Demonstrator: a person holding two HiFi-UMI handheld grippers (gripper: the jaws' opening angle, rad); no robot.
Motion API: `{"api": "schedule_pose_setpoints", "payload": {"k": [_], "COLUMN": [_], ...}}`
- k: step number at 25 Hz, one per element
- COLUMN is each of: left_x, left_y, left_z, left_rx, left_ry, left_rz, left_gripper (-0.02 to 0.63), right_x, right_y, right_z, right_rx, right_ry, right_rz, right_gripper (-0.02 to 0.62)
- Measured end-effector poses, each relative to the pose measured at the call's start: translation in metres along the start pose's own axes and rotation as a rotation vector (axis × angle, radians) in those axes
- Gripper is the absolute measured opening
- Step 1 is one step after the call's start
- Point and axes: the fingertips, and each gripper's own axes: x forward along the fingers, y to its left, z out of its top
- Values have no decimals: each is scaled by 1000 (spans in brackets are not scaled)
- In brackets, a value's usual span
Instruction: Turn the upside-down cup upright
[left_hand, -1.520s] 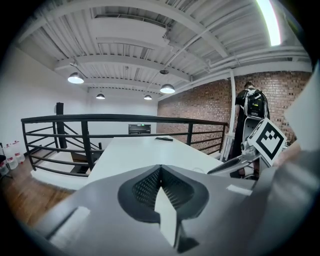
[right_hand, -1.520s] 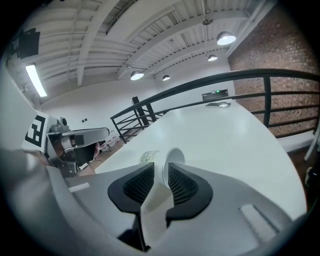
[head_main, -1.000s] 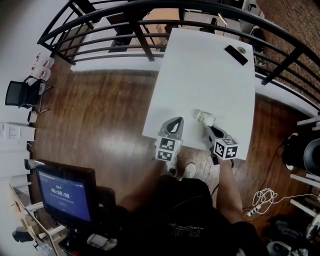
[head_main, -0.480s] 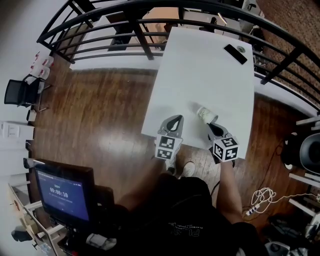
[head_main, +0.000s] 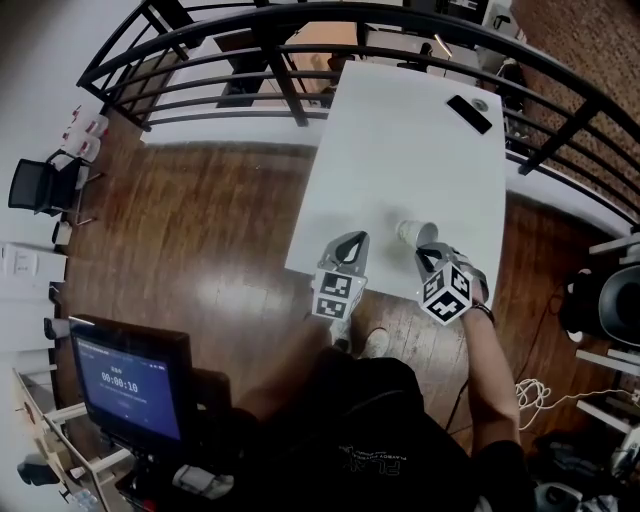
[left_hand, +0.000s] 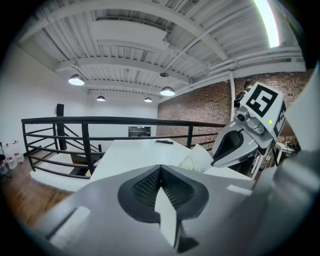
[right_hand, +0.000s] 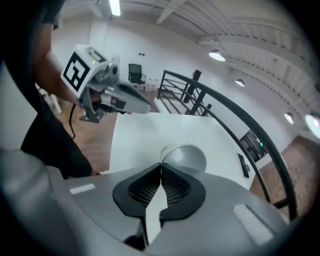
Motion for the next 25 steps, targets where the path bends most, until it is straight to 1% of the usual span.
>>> {"api": "schedule_pose_setpoints", "payload": {"k": [2,5,7,9,13,15,18,21,25], "left_x": [0,0,0,0,3,5,6,3,2], "left_y": [1,4,5,6,6,6,2,5,13], "left_z": [0,-1,-1,-2,-7,-15,-17,-12,-15], "left_rx": [0,-2,-3,-5,-17,-27,-31,-26,-38], "left_ry": [0,1,1,0,-3,-4,-2,-4,-3], "left_rz": [-5,-8,-9,-10,-18,-22,-25,-19,-20], "left_gripper": [0,0,0,0,0,0,0,0,0], "right_x": [6,14,17,19,26,31,38,43,46], "right_y": [4,12,18,24,28,27,28,31,33], "right_z": [-6,-16,-21,-21,-19,-19,-30,-40,-35], "right_rx": [-123,-272,-366,-432,-514,-533,-553,-570,-611], "right_ry": [98,212,275,313,400,439,473,495,513], "right_rz": [8,23,40,64,126,156,191,206,204], "right_gripper": [20,20,20,20,20,20,21,21,21]}}
